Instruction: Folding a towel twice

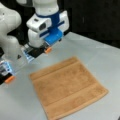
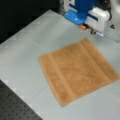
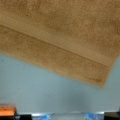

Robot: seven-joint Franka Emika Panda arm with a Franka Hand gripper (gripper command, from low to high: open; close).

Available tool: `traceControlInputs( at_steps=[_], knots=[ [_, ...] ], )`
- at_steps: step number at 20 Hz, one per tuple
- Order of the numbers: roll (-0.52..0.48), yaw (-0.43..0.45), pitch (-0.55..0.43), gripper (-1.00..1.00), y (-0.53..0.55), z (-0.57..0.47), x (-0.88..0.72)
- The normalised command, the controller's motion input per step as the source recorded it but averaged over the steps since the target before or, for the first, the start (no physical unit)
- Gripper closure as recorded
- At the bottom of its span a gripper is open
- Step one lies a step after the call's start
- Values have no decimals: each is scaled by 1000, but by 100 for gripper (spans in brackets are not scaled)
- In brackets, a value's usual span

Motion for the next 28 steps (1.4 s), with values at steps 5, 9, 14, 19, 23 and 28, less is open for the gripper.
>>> traceControlInputs(
  at_steps=[5,9,14,19,23,28],
  knots=[
    [-207,-334,250,-100,279,117,777],
    [-190,-296,334,-100,271,99,770],
    [-225,-150,400,-100,243,12,690],
    [-280,-29,394,-100,139,21,517],
    [-336,-142,363,-100,118,40,448],
    [-337,-222,335,-100,124,-18,477]
  ],
)
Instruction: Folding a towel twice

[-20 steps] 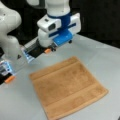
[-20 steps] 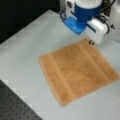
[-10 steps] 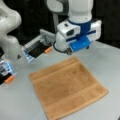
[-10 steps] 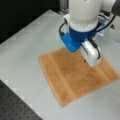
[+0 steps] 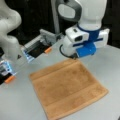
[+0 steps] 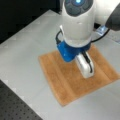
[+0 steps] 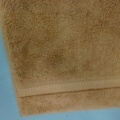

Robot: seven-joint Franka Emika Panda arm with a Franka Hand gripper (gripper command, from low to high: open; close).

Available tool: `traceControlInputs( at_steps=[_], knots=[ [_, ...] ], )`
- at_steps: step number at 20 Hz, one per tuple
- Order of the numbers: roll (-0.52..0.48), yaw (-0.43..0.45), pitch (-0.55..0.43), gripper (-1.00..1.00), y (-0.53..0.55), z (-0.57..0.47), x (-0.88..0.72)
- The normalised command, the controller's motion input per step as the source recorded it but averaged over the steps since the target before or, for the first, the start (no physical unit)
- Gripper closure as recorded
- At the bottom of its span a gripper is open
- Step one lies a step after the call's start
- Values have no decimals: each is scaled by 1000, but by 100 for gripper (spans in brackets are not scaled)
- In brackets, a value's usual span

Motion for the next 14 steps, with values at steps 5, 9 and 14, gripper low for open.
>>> traceControlInputs(
  at_steps=[5,9,14],
  knots=[
    [-232,-157,254,-100,205,-28,557],
    [-144,-153,120,-100,340,-25,684],
    [-147,-135,110,-100,327,-6,752]
  ],
)
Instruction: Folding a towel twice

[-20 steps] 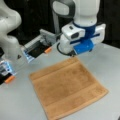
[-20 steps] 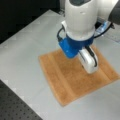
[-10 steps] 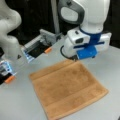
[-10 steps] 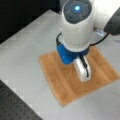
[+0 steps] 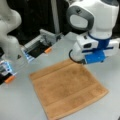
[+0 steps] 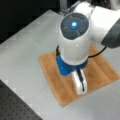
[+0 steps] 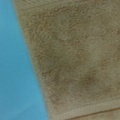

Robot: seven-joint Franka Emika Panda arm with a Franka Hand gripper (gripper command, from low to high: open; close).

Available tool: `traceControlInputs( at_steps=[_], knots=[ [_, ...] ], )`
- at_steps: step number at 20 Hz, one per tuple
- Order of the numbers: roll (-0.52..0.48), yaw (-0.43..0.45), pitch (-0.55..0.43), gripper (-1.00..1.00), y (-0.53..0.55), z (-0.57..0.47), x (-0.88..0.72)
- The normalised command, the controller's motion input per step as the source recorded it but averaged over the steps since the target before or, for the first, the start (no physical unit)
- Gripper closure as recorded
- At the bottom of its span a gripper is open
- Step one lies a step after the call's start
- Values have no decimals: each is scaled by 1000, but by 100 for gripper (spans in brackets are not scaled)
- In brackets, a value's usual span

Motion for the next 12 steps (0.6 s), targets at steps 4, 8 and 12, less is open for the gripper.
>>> traceControlInputs(
  at_steps=[4,8,12],
  knots=[
    [-177,-118,130,-100,172,2,692],
    [-233,-148,114,-100,61,-44,603],
    [-374,-236,151,-100,-1,-153,517]
  ],
)
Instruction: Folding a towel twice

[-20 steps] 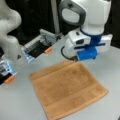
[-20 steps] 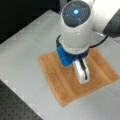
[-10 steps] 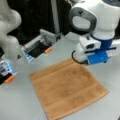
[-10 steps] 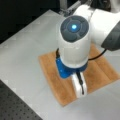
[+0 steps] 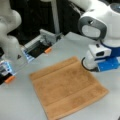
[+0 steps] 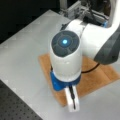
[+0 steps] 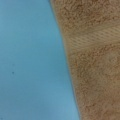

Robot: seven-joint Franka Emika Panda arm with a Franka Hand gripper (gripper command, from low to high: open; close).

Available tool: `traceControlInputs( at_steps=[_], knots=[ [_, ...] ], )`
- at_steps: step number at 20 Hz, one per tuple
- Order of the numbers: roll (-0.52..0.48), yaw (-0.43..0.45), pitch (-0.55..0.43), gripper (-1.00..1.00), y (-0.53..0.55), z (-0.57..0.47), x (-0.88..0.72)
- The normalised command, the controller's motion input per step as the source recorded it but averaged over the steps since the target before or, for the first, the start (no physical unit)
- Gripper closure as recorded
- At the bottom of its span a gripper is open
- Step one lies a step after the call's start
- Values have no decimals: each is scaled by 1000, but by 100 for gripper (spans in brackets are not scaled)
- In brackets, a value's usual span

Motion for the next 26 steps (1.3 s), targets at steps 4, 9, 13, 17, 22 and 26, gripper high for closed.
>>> traceControlInputs(
  at_steps=[4,9,13,17,22,26],
  knots=[
    [-411,-209,173,-100,40,-178,457],
    [-390,-129,188,-100,155,-54,431],
    [-381,-67,191,-100,153,-42,399],
    [-377,-29,152,-100,70,-84,389],
    [-357,22,21,-100,23,-36,385],
    [-287,39,17,-100,-5,-15,282]
  ],
)
